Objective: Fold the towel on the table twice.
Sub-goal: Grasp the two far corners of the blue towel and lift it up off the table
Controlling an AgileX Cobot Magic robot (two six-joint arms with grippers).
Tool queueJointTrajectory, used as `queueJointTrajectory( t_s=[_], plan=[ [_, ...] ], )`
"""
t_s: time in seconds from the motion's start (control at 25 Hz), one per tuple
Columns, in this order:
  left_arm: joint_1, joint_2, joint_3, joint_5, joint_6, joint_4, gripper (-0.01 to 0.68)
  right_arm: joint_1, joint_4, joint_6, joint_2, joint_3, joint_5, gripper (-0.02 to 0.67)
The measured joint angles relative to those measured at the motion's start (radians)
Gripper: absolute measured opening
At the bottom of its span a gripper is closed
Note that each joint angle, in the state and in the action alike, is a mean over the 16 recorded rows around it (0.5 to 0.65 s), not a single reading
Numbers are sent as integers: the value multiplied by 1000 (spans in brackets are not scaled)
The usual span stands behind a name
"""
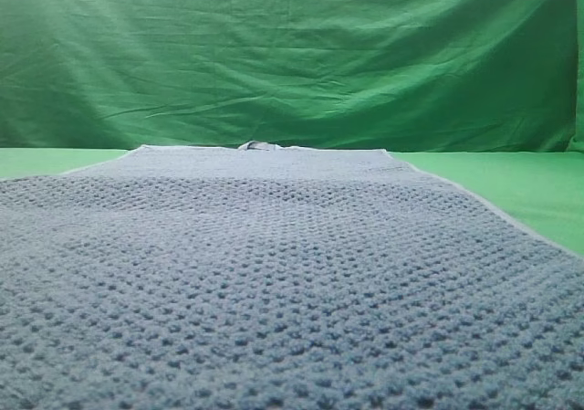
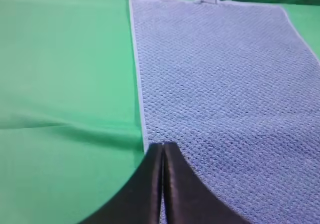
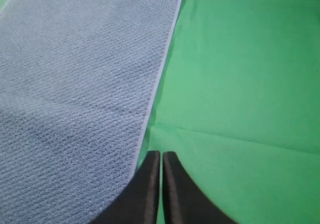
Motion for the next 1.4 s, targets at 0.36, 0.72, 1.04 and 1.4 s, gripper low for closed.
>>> queueJointTrajectory(
  t_s=[0.36,0.72,1.04,1.4],
  plan=[
    [-3,374,-212,114,-16,33,0,58,-24,35,263,-153,58,0],
    [-5,713,-430,199,-22,69,0,116,-48,117,562,-348,144,0],
    [-40,940,-603,249,-54,152,0,133,-72,175,801,-505,202,0],
    [-100,1074,-713,284,-105,252,29,167,-108,197,928,-561,172,89]
  ],
)
